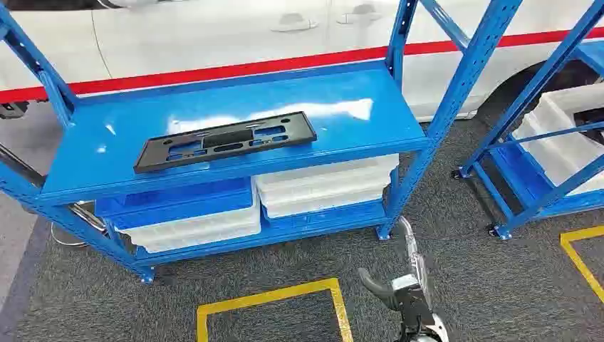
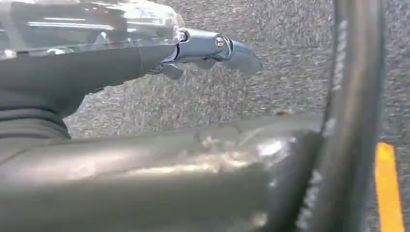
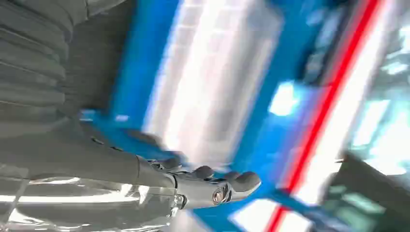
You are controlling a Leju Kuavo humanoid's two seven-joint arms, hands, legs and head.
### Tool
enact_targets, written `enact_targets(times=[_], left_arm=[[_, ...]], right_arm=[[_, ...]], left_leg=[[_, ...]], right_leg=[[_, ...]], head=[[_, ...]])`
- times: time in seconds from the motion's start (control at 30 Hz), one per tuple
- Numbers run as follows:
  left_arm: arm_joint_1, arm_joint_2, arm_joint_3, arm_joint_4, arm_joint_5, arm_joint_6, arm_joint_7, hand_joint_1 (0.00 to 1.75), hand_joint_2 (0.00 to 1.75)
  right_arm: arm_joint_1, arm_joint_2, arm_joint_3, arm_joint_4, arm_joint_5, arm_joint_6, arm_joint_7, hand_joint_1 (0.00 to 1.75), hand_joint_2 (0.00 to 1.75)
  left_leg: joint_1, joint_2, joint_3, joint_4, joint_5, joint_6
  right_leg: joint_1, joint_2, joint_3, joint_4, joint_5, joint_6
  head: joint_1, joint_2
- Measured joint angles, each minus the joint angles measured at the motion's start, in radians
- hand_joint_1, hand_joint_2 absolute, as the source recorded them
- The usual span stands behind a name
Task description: Take the parts from the cabinet and place them on the table.
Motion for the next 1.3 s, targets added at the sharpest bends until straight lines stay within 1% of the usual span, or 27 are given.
enact_targets(times=[0.13, 0.27, 0.37, 0.4, 0.5, 0.57, 0.63, 0.67, 0.7, 0.73, 0.77, 0.8, 0.83, 0.87, 0.9, 0.93, 0.97, 1.0, 1.03, 1.07, 1.1, 1.13, 1.17, 1.2, 1.23, 1.27, 1.3], left_arm=[[-0.008, 0.02, 0.043, 0.004, 0.009, -0.009, -0.028, 0.0, 0.0], [-0.014, 0.033, 0.079, 0.008, 0.016, -0.02, -0.046, 0.0, 0.0], [-0.014, 0.033, 0.083, 0.011, -0.004, -0.025, -0.059, 0.0, 0.0], [-0.014, 0.033, 0.083, 0.013, -0.011, -0.026, -0.059, 0.0, 0.0], [-0.013, 0.031, 0.083, 0.016, -0.023, -0.035, -0.059, 0.0, 0.0], [-0.013, 0.029, 0.083, 0.016, -0.04, -0.043, -0.064, 0.0, 0.0], [-0.012, 0.027, 0.083, 0.016, -0.053, -0.049, -0.059, 0.0, 0.0], [-0.012, 0.027, 0.082, 0.016, -0.057, -0.054, -0.055, 0.0, 0.0], [-0.013, 0.024, 0.081, 0.016, -0.066, -0.061, -0.051, 0.0, 0.0], [-0.013, 0.022, 0.079, 0.016, -0.073, -0.063, -0.049, 0.0, 0.0], [-0.013, 0.021, 0.077, 0.016, -0.081, -0.068, -0.045, 0.0, 0.0], [-0.013, 0.021, 0.077, 0.016, -0.091, -0.073, -0.04, 0.0, 0.0], [-0.013, 0.021, 0.075, 0.016, -0.1, -0.076, -0.035, 0.0, 0.0], [-0.013, 0.021, 0.075, 0.016, -0.108, -0.076, -0.031, 0.0, 0.0], [-0.013, 0.021, 0.075, 0.016, -0.112, -0.077, -0.027, 0.0, 0.0], [-0.013, 0.021, 0.075, 0.016, -0.12, -0.079, -0.024, 0.0, 0.0], [-0.013, 0.021, 0.074, 0.016, -0.128, -0.08, -0.02, 0.0, 0.0], [-0.013, 0.021, 0.073, 0.016, -0.134, -0.081, -0.019, 0.0, 0.0], [-0.012, 0.021, 0.072, 0.016, -0.141, -0.082, -0.017, 0.0, 0.0], [-0.015, 0.021, 0.072, 0.016, -0.148, -0.083, -0.016, 0.0, 0.0], [-0.015, 0.023, 0.072, 0.016, -0.152, -0.085, -0.013, 0.0, 0.0], [-0.015, 0.024, 0.072, 0.016, -0.159, -0.089, -0.01, 0.0, 0.0], [-0.016, 0.024, 0.072, 0.016, -0.164, -0.09, -0.008, 0.0, 0.0], [-0.017, 0.024, 0.072, 0.016, -0.17, -0.093, -0.006, 0.0, 0.0], [-0.017, 0.025, 0.072, 0.016, -0.177, -0.094, -0.003, 0.0, 0.0], [-0.018, 0.026, 0.071, 0.016, -0.181, -0.096, -0.002, 0.0, 0.0], [-0.018, 0.028, 0.071, 0.016, -0.183, -0.097, -0.001, 0.0, 0.0]], right_arm=[[0.0, -0.026, 0.066, -0.126, 0.027, 0.019, -0.032, 0.0, 1.75], [-0.001, -0.049, 0.126, -0.225, 0.057, 0.044, -0.058, 0.0, 1.75], [-0.005, -0.057, 0.167, -0.264, 0.091, 0.057, -0.056, 0.0, 1.75], [-0.005, -0.059, 0.176, -0.271, 0.108, 0.057, -0.053, 0.0, 1.75], [-0.015, -0.064, 0.211, -0.278, 0.149, 0.055, -0.021, 0.0, 1.75], [-0.022, -0.064, 0.235, -0.276, 0.159, 0.082, 0.04, 0.0, 1.75], [-0.038, -0.064, 0.257, -0.264, 0.183, 0.1, 0.085, 0.0, 1.75], [-0.053, -0.064, 0.267, -0.255, 0.198, 0.102, 0.103, 0.0, 1.75], [-0.068, -0.064, 0.283, -0.244, 0.232, 0.097, 0.132, 0.0, 1.75], [-0.086, -0.064, 0.294, -0.229, 0.272, 0.083, 0.155, 0.0, 1.75], [-0.116, -0.064, 0.314, -0.206, 0.343, 0.057, 0.189, 0.0, 1.75], [-0.147, -0.063, 0.338, -0.176, 0.443, 0.019, 0.234, 0.0, 1.75], [-0.175, -0.062, 0.364, -0.143, 0.547, -0.023, 0.277, 0.0, 1.75], [-0.196, -0.06, 0.386, -0.115, 0.62, -0.053, 0.3, 0.0, 1.75], [-0.213, -0.054, 0.409, -0.087, 0.681, -0.081, 0.312, 0.0, 1.75], [-0.235, -0.044, 0.429, -0.06, 0.714, -0.103, 0.316, 0.0, 1.75], [-0.252, -0.03, 0.452, -0.032, 0.743, -0.131, 0.317, 0.0, 1.75], [-0.267, -0.021, 0.471, -0.014, 0.771, -0.161, 0.322, 0.0, 1.75], [-0.283, -0.01, 0.49, 0.011, 0.817, -0.203, 0.333, 0.0, 1.75], [-0.299, 0.0, 0.504, 0.037, 0.868, -0.237, 0.347, 0.0, 1.75], [-0.309, 0.011, 0.517, 0.061, 0.925, -0.266, 0.364, 0.0, 1.75], [-0.313, 0.021, 0.526, 0.082, 0.995, -0.284, 0.384, 0.0, 1.75], [-0.313, 0.027, 0.529, 0.093, 1.061, -0.293, 0.401, 0.0, 1.75], [-0.316, 0.037, 0.53, 0.102, 1.139, -0.297, 0.419, 0.0, 1.75], [-0.319, 0.046, 0.532, 0.11, 1.199, -0.297, 0.438, 0.0, 1.75], [-0.324, 0.055, 0.536, 0.121, 1.249, -0.299, 0.457, 0.0, 1.75], [-0.327, 0.061, 0.541, 0.129, 1.279, -0.299, 0.473, 0.0, 1.75]], left_leg=[[0.0, 0.0, 0.0, 0.0, 0.0, 0.0], [0.0, 0.0, -0.002, 0.0, 0.0, 0.0], [0.0, 0.0, -0.002, 0.0, 0.0, 0.0], [-0.002, 0.0, -0.003, 0.005, -0.001, 0.002], [-0.002, -0.001, -0.005, 0.007, -0.003, 0.006], [-0.002, -0.001, -0.008, 0.011, -0.004, 0.009], [-0.004, -0.001, -0.011, 0.012, -0.002, 0.016], [-0.005, 0.0, -0.012, 0.006, 0.002, 0.022], [0.007, 0.0, 0.001, -0.016, 0.016, 0.03], [0.008, 0.003, 0.006, -0.027, 0.022, 0.033], [0.009, 0.005, 0.005, -0.028, 0.026, 0.038], [0.008, 0.006, 0.002, -0.027, 0.027, 0.038], [0.007, 0.007, 0.001, -0.026, 0.026, 0.038], [0.006, 0.006, 0.0, -0.025, 0.026, 0.038], [0.006, 0.005, 0.002, -0.025, 0.025, 0.037], [0.006, 0.003, 0.006, -0.024, 0.022, 0.035], [0.006, 0.001, 0.01, -0.023, 0.019, 0.032], [0.006, -0.001, 0.016, -0.021, 0.013, 0.028], [0.007, -0.002, 0.013, -0.019, 0.007, 0.023], [0.001, -0.003, 0.01, -0.013, 0.004, 0.016], [0.001, -0.003, 0.006, -0.011, 0.005, 0.011], [0.002, -0.003, 0.004, -0.012, 0.004, 0.007], [0.004, -0.002, 0.005, -0.013, 0.004, 0.0], [0.003, -0.003, 0.008, -0.012, -0.003, -0.006], [0.008, -0.003, 0.004, 0.006, -0.016, -0.011], [0.008, -0.003, -0.021, 0.056, -0.045, -0.015], [0.01, -0.003, -0.059, 0.13, -0.078, -0.02]], right_leg=[[0.0, 0.0, 0.0, 0.0, 0.0, 0.0], [0.0, 0.0, 0.0, 0.0, 0.0, 0.0], [0.0, 0.0, 0.0, 0.0, 0.0, 0.0], [-0.002, 0.0, 0.0, -0.003, 0.002, 0.003], [-0.002, 0.0, -0.001, -0.002, 0.003, 0.006], [-0.003, 0.0, -0.001, -0.003, 0.004, 0.009], [-0.005, 0.0, -0.001, -0.008, 0.008, 0.017], [-0.005, 0.0, 0.001, -0.014, 0.012, 0.024], [0.003, -0.001, 0.001, -0.015, 0.011, 0.027], [0.001, -0.003, -0.004, 0.001, -0.001, 0.029], [0.001, -0.002, -0.032, 0.055, -0.037, 0.028], [0.001, -0.003, -0.072, 0.133, -0.074, 0.03], [0.0, -0.003, -0.112, 0.212, -0.104, 0.031], [0.0, -0.003, -0.144, 0.269, -0.115, 0.031], [0.0, -0.003, -0.153, 0.277, -0.099, 0.031], [0.0, -0.003, -0.137, 0.233, -0.056, 0.028], [0.0, -0.003, -0.104, 0.16, -0.006, 0.025], [0.001, -0.003, -0.062, 0.066, 0.046, 0.02], [0.003, -0.002, -0.037, 0.013, 0.049, 0.013], [0.01, -0.003, -0.033, 0.0, 0.042, 0.01], [0.008, -0.003, -0.034, -0.005, 0.035, 0.004], [0.011, -0.002, -0.037, -0.005, 0.034, 0.002], [0.013, -0.001, -0.038, -0.005, 0.033, -0.003], [0.007, -0.002, -0.031, -0.014, 0.036, -0.011], [0.004, -0.002, -0.026, -0.019, 0.036, -0.015], [0.004, -0.003, -0.024, -0.019, 0.034, -0.02], [0.004, -0.004, -0.023, -0.019, 0.032, -0.023]], head=[[0.0, 0.0], [0.0, 0.0], [0.0, 0.0], [0.0, 0.0], [0.0, 0.0], [0.0, 0.0], [0.0, 0.0], [0.0, 0.0], [0.0, 0.0], [0.0, 0.0], [0.0, 0.0], [0.0, 0.0], [0.0, 0.0], [0.0, 0.0], [0.0, 0.0], [0.0, 0.0], [0.0, 0.0], [0.0, 0.0], [0.0, 0.0], [0.0, 0.0], [0.0, 0.0], [0.0, 0.0], [0.0, 0.0], [0.0, 0.0], [0.0, 0.0], [0.0, 0.0], [0.0, 0.0]])
